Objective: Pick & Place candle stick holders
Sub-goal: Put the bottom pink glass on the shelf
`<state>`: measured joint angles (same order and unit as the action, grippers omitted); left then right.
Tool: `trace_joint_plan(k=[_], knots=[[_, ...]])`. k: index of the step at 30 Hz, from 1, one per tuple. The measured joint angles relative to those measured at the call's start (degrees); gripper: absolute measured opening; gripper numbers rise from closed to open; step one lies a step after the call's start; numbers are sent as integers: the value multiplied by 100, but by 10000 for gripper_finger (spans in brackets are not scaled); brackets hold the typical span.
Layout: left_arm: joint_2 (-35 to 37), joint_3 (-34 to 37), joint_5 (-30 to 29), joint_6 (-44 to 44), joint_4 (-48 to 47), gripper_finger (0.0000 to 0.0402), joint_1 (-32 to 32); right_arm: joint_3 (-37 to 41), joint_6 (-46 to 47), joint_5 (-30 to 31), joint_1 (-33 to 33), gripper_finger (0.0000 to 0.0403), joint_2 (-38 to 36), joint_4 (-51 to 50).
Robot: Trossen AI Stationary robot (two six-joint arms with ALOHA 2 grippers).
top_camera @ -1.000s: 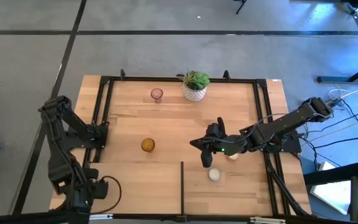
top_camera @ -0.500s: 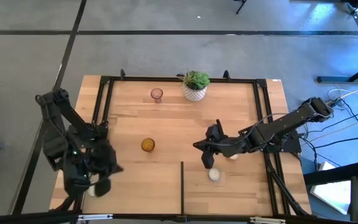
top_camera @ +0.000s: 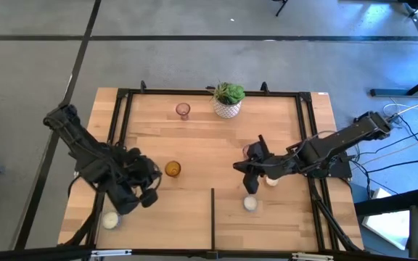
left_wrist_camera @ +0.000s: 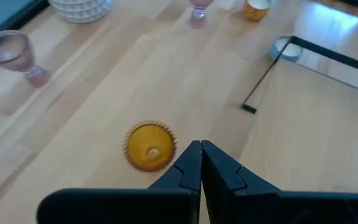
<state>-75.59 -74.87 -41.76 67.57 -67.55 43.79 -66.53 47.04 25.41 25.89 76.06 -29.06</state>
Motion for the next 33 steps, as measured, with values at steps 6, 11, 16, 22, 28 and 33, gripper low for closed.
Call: trace_joint_plan(k=[6, 11, 16, 22, 28, 33], knots=[[0, 95, 506, -1320, 1282, 1, -663, -351, 12, 4, 77, 4, -276, -1190], [-4, 127, 812, -2241, 2485, 1, -1405, -449, 98, 2, 191, 4, -387, -1711], [-4, 127, 1252, -2672, 3435, 1, -2271, -453, 376, -22, 210, 4, -418, -2329], [-4, 127, 1765, -2424, 3600, 1, -3225, -453, 161, -253, 114, 4, -418, -2585], [-144, 124, 1925, -2393, 3666, 1, -3823, -451, -1188, -120, 131, 4, -418, -2407], [-411, 125, 2541, -2467, 3753, 1, -4124, -209, -1446, 169, 454, 4, -418, -2074]])
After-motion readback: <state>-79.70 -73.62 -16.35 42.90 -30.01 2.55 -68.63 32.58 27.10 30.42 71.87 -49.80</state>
